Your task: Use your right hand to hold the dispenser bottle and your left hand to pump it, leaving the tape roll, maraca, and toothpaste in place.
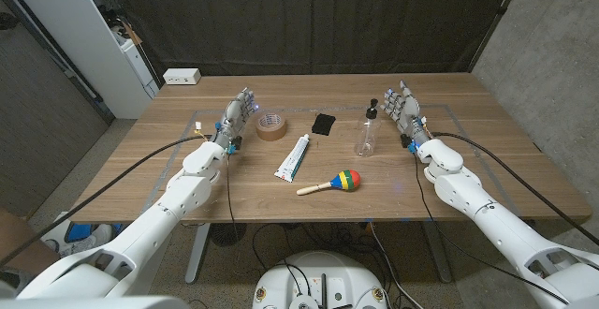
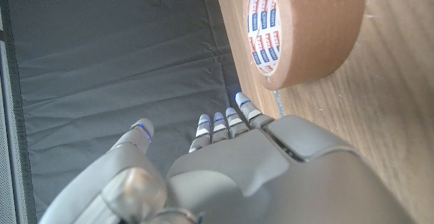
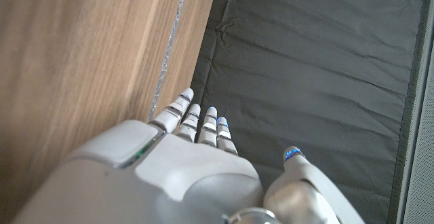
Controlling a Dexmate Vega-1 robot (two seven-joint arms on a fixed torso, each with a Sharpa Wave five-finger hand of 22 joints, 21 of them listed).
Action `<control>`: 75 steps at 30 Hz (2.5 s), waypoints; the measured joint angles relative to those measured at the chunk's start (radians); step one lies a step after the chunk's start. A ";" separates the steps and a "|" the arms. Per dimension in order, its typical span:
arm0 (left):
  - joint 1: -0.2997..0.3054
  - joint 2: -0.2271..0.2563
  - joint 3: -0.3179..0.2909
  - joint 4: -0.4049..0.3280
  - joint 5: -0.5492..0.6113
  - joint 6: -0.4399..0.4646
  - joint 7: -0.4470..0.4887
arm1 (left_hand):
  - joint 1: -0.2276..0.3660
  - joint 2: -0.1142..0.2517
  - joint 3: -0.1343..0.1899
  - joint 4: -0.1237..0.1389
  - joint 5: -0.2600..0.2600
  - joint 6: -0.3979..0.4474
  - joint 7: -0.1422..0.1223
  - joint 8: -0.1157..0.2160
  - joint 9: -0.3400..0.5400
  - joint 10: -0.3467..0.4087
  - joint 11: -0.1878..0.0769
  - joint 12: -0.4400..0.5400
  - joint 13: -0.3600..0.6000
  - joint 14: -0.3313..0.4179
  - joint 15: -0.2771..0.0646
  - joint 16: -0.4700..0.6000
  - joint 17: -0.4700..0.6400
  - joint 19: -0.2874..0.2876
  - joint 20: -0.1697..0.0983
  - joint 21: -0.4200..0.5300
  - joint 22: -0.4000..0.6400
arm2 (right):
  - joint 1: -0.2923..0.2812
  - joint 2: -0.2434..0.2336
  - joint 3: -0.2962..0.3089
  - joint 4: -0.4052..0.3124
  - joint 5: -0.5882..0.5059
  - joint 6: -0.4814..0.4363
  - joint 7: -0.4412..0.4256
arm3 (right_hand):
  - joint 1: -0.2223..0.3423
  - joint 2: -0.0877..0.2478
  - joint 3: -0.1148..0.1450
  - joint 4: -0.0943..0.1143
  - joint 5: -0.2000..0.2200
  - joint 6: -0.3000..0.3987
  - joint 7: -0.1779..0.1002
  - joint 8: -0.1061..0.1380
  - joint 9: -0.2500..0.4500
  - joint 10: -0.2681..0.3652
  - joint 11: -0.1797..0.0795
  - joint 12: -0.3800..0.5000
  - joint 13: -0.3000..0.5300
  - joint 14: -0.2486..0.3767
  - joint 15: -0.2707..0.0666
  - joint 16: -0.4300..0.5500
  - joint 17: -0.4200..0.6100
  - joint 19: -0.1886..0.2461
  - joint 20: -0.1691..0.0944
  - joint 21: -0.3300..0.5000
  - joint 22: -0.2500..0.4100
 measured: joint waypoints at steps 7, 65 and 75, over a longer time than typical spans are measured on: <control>-0.013 -0.003 0.004 -0.001 0.011 0.012 0.012 | 0.000 0.000 0.007 -0.007 0.000 0.000 0.000 0.000 0.000 0.000 0.000 0.004 0.000 0.000 0.000 0.000 0.000 0.000 0.000 0.000 0.001 | 0.011 0.001 -0.006 0.017 -0.004 0.002 0.011 | 0.000 0.000 0.000 0.000 0.000 0.000 0.000 0.000 0.000 0.000 0.000 0.000 -0.003 0.000 0.000 0.000 -0.003 0.000 0.000 0.000 0.000; 0.056 0.062 -0.020 -0.202 0.008 0.156 0.139 | 0.018 0.003 0.054 -0.082 -0.006 0.032 -0.011 0.012 0.000 0.040 -0.029 0.012 0.000 0.043 -0.010 0.000 -0.003 0.040 0.000 -0.048 0.001 | -0.214 -0.180 0.072 -0.093 -0.010 0.191 0.140 | 0.094 -0.094 -0.001 -0.123 0.003 0.017 -0.046 0.013 0.000 0.021 -0.022 0.015 -0.054 0.021 -0.018 0.011 -0.100 -0.044 0.007 -0.001 0.000; 0.105 0.080 -0.042 -0.257 -0.023 0.183 0.169 | 0.018 0.003 0.061 -0.090 -0.006 0.049 -0.016 0.012 0.000 0.059 -0.027 0.012 0.000 0.059 -0.013 0.000 -0.003 0.056 -0.002 -0.053 0.001 | -0.234 -0.214 0.077 -0.068 -0.021 0.261 0.213 | 0.211 -0.117 0.022 -0.213 -0.002 -0.058 -0.046 0.013 0.005 -0.044 -0.036 0.007 -0.054 -0.020 -0.006 0.011 -0.137 -0.076 0.011 -0.001 -0.001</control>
